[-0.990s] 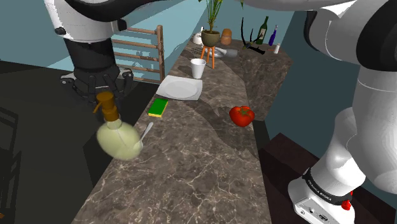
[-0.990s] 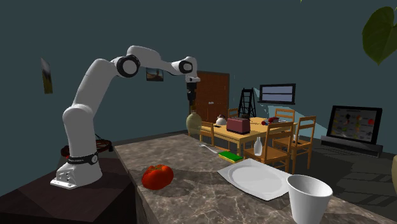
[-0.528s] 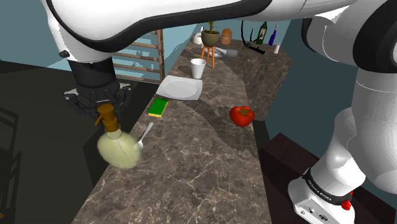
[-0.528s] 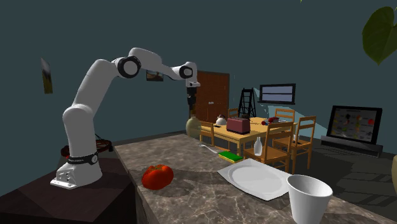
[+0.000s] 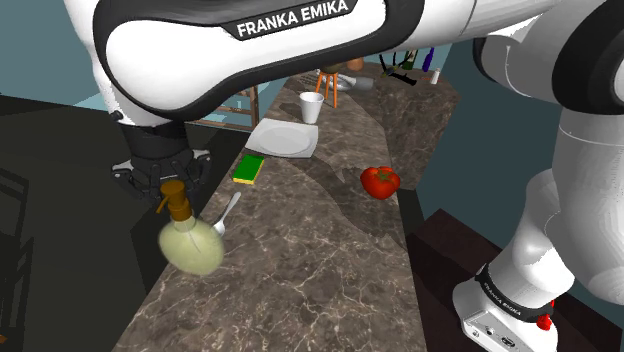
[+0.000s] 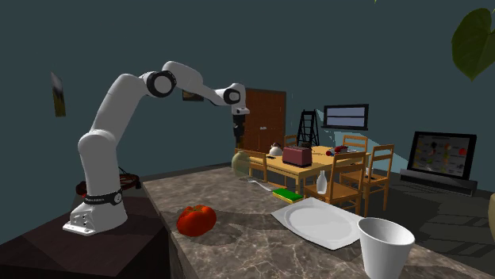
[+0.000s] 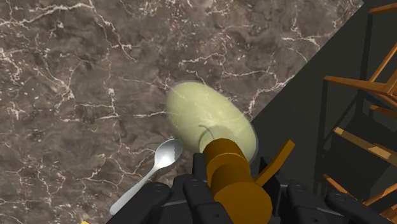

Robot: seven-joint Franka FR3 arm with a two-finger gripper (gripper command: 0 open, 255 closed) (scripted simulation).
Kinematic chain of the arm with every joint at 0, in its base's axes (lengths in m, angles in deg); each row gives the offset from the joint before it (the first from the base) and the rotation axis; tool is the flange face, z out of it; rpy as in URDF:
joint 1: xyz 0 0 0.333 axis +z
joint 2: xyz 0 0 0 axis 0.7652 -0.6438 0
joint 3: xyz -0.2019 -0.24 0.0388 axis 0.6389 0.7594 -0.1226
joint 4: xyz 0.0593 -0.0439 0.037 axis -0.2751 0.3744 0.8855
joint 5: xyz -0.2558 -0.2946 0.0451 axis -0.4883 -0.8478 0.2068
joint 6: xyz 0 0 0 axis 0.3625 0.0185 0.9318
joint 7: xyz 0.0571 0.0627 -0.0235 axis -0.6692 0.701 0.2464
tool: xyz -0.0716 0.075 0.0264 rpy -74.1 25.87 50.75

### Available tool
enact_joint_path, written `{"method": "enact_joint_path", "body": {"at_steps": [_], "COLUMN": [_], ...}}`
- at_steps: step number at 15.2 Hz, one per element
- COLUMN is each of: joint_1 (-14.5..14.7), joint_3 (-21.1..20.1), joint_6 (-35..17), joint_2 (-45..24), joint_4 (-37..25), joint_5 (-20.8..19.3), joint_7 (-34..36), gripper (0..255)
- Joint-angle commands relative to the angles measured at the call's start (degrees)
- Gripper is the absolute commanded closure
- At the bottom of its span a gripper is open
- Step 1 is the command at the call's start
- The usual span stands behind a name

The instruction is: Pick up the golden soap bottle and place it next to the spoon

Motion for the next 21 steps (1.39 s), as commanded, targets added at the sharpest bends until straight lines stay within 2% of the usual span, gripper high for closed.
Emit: {"method": "enact_joint_path", "body": {"at_steps": [1,5,6,11,15,21], "joint_1": [0.01,0.01,0.0,0.01,0.22,0.22], "joint_3": [0.0,0.01,0.01,0.01,-0.15,-0.15], "joint_6": [-0.18,-0.18,-0.2,-0.18,6.73,6.74], "joint_2": [-0.05,-0.05,-0.03,-0.05,0.64,0.64], "joint_4": [0.05,0.05,0.08,0.05,-6.21,-6.21], "joint_5": [-0.02,-0.02,-0.02,-0.02,0.23,0.23], "joint_7": [0.02,0.02,0.01,0.02,-0.23,-0.23], "gripper": [255,255,0,0,0,0]}}
